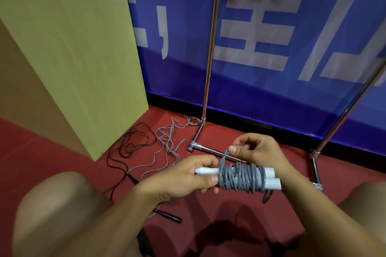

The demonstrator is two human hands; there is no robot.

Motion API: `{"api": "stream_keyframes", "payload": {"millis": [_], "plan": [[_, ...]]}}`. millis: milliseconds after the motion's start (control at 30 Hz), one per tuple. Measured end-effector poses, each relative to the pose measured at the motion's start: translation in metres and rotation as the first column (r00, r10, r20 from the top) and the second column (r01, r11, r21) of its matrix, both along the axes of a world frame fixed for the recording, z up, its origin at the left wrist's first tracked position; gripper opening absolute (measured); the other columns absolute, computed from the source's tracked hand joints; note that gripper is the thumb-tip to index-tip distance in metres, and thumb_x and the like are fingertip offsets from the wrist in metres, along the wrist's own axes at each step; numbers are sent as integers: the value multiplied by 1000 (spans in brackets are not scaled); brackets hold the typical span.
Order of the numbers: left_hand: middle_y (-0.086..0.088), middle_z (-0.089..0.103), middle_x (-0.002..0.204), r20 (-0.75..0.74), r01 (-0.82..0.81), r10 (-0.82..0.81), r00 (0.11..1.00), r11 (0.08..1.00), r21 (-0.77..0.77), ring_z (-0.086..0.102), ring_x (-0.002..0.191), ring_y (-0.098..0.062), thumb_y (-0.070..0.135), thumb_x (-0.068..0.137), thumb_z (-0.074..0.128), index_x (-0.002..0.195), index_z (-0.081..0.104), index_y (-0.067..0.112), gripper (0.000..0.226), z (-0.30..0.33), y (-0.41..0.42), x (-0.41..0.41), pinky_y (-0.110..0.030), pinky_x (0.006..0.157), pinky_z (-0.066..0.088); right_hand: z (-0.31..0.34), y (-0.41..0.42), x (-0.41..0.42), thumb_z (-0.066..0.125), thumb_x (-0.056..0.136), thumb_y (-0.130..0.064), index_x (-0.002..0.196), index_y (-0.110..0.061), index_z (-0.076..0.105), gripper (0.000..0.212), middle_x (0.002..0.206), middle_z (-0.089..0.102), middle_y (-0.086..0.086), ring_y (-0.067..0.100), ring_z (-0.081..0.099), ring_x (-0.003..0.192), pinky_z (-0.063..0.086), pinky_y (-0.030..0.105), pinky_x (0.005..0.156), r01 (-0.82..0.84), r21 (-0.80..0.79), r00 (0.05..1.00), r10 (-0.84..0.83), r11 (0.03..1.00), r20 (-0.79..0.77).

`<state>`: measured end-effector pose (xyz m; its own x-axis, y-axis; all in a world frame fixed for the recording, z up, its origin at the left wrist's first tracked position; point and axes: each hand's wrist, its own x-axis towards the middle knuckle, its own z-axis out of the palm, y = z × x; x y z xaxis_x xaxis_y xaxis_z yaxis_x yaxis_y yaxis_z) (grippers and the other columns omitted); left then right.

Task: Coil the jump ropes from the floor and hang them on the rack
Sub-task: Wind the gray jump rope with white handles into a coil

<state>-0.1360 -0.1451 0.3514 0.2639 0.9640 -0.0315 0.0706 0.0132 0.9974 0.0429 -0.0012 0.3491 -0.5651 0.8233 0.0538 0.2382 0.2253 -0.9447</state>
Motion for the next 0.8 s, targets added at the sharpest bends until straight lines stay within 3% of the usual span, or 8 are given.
{"api": "stream_keyframes", "payload": {"millis": [100,167,200,267,367,533,667,800], "plan": [[-3,66,86,86,-42,40,995,999,17,57,79,-16,14,95,58,104,63,19,12,-6,3,0,-22,66,45,0,-1,-1,79,75,-8,75,-9,71,8,61,61,6,12,53,54,44,21,52,-43,-10,998,42,999,-39],[-4,66,87,136,-103,102,985,995,6,58,77,-14,16,94,59,110,63,14,16,-9,5,0,-22,66,46,-1,-2,3,78,71,2,77,-11,70,16,65,68,0,7,61,58,50,21,55,-79,120,997,77,990,21],[-3,67,86,154,-137,136,979,991,-4,57,73,-11,17,94,59,112,61,10,19,-10,6,0,-21,66,46,-5,-1,4,73,69,4,74,-21,69,25,66,69,-3,5,62,60,51,22,57,-85,222,994,67,971,88],[-2,67,83,178,-204,203,963,979,-17,53,66,-8,20,93,59,112,60,7,23,-11,8,0,-21,66,45,-8,-3,1,59,68,-4,58,-33,60,31,57,62,-12,2,55,51,44,23,51,-75,290,981,18,954,194],[0,68,81,189,-315,315,930,949,-27,49,61,-7,20,98,59,109,63,9,16,-10,11,1,-21,64,44,-14,-12,-6,66,86,-14,60,-22,63,28,48,61,-10,5,52,40,42,24,49,-79,263,954,-4,962,300],[3,68,76,95,-528,529,843,848,-42,47,56,-8,18,100,56,92,59,9,12,-16,15,1,-22,60,42,-10,-28,-13,58,96,-38,72,-13,63,35,61,71,-2,5,59,42,47,21,53,-256,226,880,129,940,458],[10,63,63,-34,-660,660,751,750,-45,44,51,-5,23,99,59,90,58,13,13,-21,19,0,-17,52,38,-9,-38,-13,57,96,-40,80,-16,63,30,64,66,-6,1,56,52,41,15,58,-385,253,826,210,887,523],[7,67,70,-164,-741,732,661,672,12,46,48,-1,27,96,63,89,60,17,12,-28,25,-5,-22,54,38,-12,-43,-9,61,92,-38,93,-22,61,17,70,57,-10,4,50,63,40,20,62,-450,344,828,242,824,506]]}}
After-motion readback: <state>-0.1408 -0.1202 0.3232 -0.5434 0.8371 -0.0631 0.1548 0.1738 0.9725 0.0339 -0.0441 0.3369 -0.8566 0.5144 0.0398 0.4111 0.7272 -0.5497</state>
